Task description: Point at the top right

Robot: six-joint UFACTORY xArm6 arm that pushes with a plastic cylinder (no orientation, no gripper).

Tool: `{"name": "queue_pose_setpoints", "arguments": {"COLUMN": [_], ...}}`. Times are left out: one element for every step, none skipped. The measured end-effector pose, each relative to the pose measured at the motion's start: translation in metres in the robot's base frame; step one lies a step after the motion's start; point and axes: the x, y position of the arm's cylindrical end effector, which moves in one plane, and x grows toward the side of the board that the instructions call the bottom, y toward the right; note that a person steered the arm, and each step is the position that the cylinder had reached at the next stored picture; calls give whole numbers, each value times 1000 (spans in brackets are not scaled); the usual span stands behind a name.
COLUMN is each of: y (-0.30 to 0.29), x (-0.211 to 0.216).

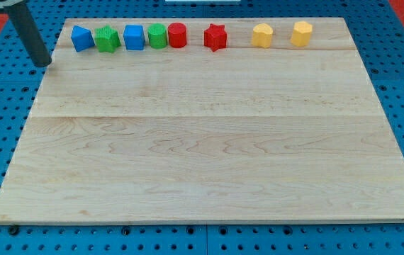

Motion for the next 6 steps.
{"name": "queue_pose_setpoints", "arguments": {"y": [3, 16, -12, -11, -13, 1], "x": [15, 34, 27, 19, -40, -63]}}
